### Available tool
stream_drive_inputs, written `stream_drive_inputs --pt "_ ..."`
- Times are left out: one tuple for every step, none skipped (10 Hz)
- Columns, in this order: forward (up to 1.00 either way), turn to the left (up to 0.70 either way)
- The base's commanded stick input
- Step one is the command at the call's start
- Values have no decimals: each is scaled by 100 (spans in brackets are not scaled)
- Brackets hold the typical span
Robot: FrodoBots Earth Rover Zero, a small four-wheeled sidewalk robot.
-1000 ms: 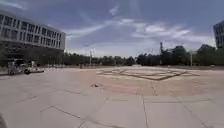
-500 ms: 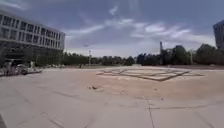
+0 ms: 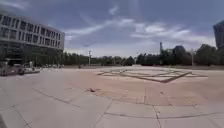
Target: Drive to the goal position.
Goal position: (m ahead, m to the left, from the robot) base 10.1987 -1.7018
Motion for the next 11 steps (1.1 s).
stream_drive_inputs --pt "57 0" --pt "57 1" --pt "57 4" --pt "57 12" --pt "57 14" --pt "57 14" --pt "57 14" --pt "57 14" --pt "57 14" --pt "57 14" --pt "57 14"
